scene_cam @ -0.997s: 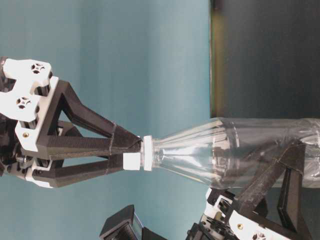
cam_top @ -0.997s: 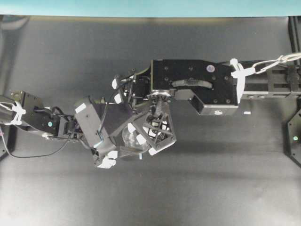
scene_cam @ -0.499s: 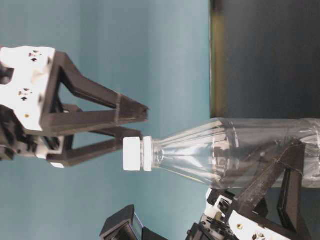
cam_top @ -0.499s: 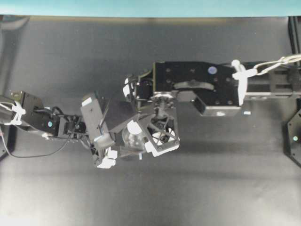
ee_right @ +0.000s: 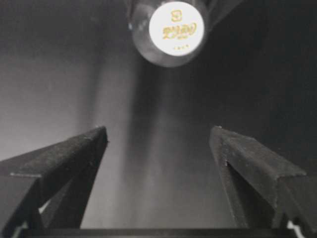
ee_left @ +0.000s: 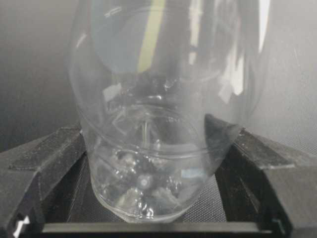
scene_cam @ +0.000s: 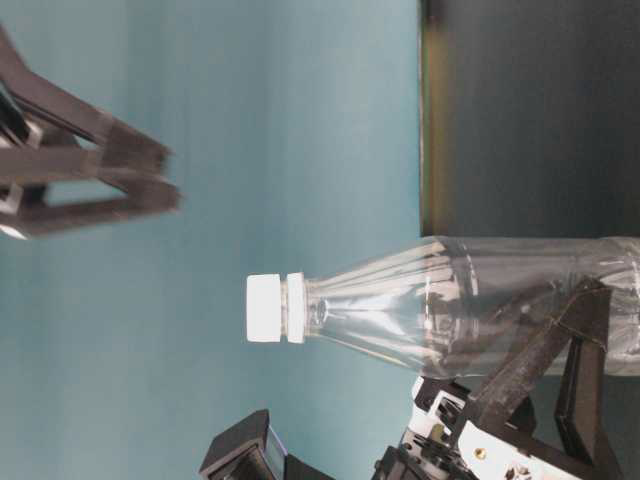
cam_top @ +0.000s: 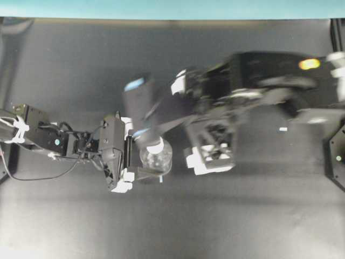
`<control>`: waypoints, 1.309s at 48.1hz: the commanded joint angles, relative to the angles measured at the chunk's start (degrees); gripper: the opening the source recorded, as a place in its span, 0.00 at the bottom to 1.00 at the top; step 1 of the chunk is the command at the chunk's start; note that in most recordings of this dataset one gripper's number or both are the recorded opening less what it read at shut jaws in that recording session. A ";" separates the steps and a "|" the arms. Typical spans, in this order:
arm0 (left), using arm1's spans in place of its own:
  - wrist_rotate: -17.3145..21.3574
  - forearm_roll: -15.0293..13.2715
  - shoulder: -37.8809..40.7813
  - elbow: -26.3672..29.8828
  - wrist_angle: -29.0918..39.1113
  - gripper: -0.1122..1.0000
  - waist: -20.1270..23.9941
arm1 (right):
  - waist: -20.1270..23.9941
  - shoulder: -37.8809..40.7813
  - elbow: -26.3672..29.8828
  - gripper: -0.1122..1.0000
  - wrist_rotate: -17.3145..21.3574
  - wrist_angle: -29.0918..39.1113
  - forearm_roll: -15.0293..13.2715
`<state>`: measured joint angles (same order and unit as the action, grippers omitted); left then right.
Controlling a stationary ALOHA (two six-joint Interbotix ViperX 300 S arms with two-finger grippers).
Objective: Open the bottle cap by holding the bottle with the left arm and twisting the cap with the right arm.
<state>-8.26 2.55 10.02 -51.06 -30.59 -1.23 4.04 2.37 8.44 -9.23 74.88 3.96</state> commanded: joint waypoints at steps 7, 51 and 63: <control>-0.53 0.09 0.79 -0.62 1.23 0.84 -0.44 | 2.37 -8.09 -6.24 0.82 4.22 -8.70 0.18; 0.44 0.09 -5.27 -0.18 9.76 0.99 -0.88 | 5.36 -42.01 -48.34 0.82 16.35 -55.81 0.18; 0.53 0.09 -5.80 0.62 9.93 0.99 -0.35 | 5.36 -49.22 -58.27 0.81 16.35 -64.69 0.18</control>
<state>-7.73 2.55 4.66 -51.15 -20.48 -1.85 9.58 -45.70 -48.25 6.59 11.43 4.04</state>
